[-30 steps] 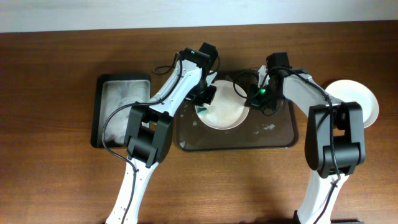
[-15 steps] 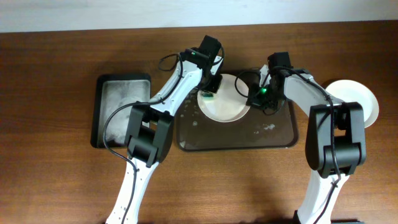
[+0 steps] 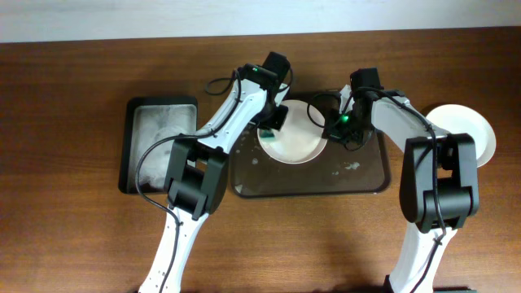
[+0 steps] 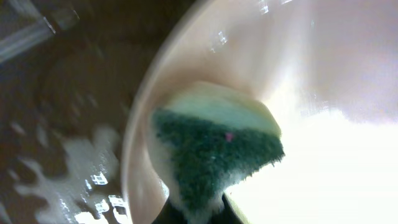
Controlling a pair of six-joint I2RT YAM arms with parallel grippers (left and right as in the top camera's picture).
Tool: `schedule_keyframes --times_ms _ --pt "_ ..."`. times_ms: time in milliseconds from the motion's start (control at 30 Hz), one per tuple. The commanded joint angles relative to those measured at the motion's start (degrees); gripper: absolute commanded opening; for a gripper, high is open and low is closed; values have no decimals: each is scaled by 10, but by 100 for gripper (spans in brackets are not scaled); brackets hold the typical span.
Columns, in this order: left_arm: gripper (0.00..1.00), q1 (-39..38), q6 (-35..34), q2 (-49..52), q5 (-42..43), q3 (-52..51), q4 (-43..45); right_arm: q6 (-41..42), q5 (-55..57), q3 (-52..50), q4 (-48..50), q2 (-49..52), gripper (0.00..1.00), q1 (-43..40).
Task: Clean dirty plates on tray and stack at the side
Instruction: 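Continue scrubbing the plate with the sponge in circular strokes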
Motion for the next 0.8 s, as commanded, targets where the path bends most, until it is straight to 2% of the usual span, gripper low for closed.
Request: schedule_keyframes --times_ms 0,100,167,333,600,767 --pt "1 -24 -3 27 9 -19 -53 -5 14 -4 -2 5 4 -3" --pt "1 -39 7 27 23 -19 -76 -5 14 -4 -2 5 4 -3" --pt "1 -45 42 27 76 -19 -74 -5 14 -4 -2 5 4 -3" --pt "1 -35 40 27 128 -19 -39 -5 14 -4 -2 5 4 -3" --pt "1 35 -78 27 121 -19 45 -5 14 -4 -2 5 4 -3" --pt "1 58 -113 27 57 -19 48 -5 14 -4 -2 5 4 -3"
